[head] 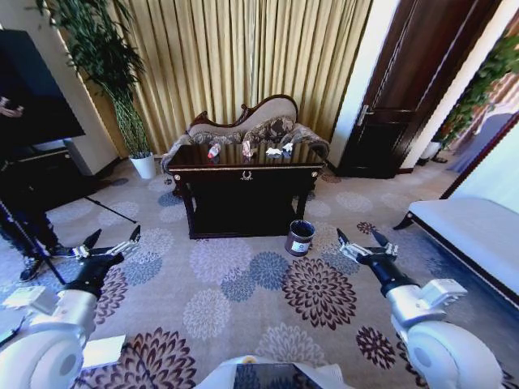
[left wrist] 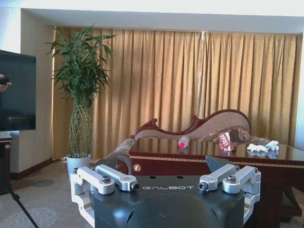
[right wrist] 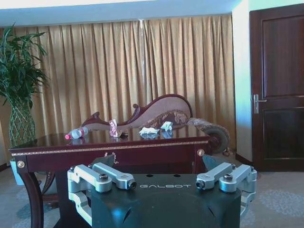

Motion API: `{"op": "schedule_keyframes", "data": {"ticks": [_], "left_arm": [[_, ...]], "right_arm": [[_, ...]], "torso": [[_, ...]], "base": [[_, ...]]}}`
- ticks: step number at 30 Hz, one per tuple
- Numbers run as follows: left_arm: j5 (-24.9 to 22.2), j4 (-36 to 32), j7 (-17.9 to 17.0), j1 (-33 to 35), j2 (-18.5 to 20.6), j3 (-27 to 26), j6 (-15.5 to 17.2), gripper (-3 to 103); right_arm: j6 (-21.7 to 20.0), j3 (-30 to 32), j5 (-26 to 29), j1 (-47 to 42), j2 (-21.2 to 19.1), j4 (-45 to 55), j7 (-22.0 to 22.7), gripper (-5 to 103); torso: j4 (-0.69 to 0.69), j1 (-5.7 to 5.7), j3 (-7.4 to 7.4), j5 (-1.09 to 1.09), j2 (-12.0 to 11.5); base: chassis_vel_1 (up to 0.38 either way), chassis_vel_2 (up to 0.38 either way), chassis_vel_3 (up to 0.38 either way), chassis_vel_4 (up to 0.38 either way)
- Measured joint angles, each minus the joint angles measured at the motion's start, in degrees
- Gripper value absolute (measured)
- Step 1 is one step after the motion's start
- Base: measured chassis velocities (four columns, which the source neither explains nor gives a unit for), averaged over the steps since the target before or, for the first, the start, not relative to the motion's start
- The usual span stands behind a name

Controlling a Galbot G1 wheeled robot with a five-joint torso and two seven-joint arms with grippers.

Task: Move to the front of the table and place the trash on the table into the trash bin.

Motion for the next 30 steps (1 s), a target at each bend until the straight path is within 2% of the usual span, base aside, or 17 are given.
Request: {"op": "schedule_keyframes", "data": {"ticks": [6, 30], "left_arm": [[0.0, 1.1, 1.1, 0.2, -0.2, 0.2, -1.0, 100], [-0.2, 1.2, 1.6, 0.5, -0.7, 0.4, -1.1, 100]], "right_arm": [[-0.1, -0.3, -0.3, -0.2, 0.3, 0.0, -0.1, 100], [-0.2, -0.5, -0.4, 0.0, -0.1, 0.0, -0.5, 100]], "torso": [[0.0, 0.0, 0.0, 0.0, 0.0], [0.0, 0.0, 0.0, 0.0, 0.0]], "base": [[0.0, 0.0, 0.0, 0.0], [0.0, 0.0, 0.0, 0.0]]}}
